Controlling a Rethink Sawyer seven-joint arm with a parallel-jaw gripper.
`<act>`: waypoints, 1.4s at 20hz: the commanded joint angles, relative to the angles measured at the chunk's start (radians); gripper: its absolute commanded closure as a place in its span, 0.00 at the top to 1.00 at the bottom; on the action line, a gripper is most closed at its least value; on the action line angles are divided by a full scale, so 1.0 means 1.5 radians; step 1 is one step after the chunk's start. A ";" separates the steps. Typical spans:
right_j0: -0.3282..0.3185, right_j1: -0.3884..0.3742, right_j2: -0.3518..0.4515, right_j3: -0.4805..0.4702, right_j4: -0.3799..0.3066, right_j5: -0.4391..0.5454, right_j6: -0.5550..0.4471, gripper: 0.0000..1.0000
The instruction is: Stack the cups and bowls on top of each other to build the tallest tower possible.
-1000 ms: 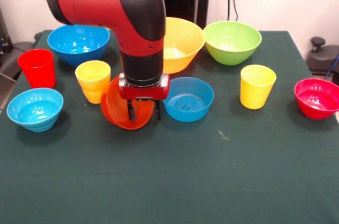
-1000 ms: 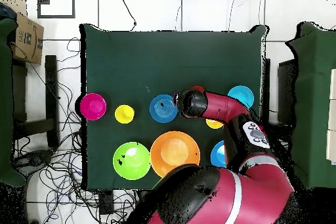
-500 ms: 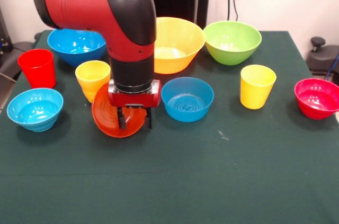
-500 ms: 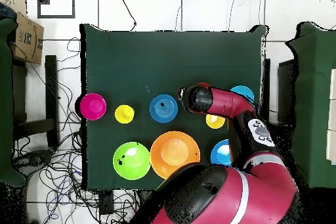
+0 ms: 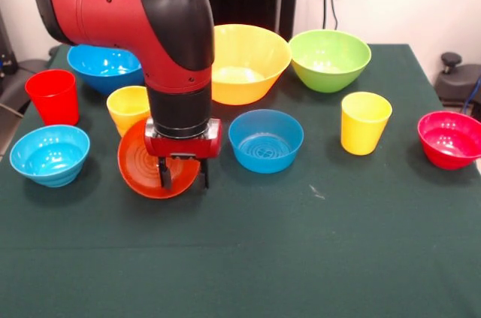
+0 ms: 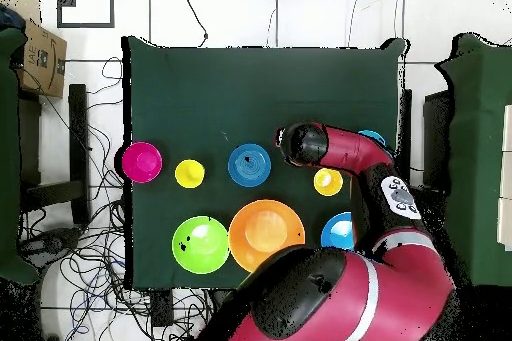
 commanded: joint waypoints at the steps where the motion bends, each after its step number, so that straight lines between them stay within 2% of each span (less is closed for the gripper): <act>1: 0.025 -0.012 0.033 -0.027 -0.053 0.112 -0.079 1.00; 9: 0.018 -0.071 0.044 0.012 -0.040 0.146 -0.074 1.00; 15: 0.022 -0.088 0.046 0.025 -0.040 0.161 -0.065 1.00; 21: 0.020 -0.069 0.045 0.005 -0.051 0.157 -0.070 1.00; 28: 0.020 -0.047 0.043 0.017 -0.062 0.116 -0.057 1.00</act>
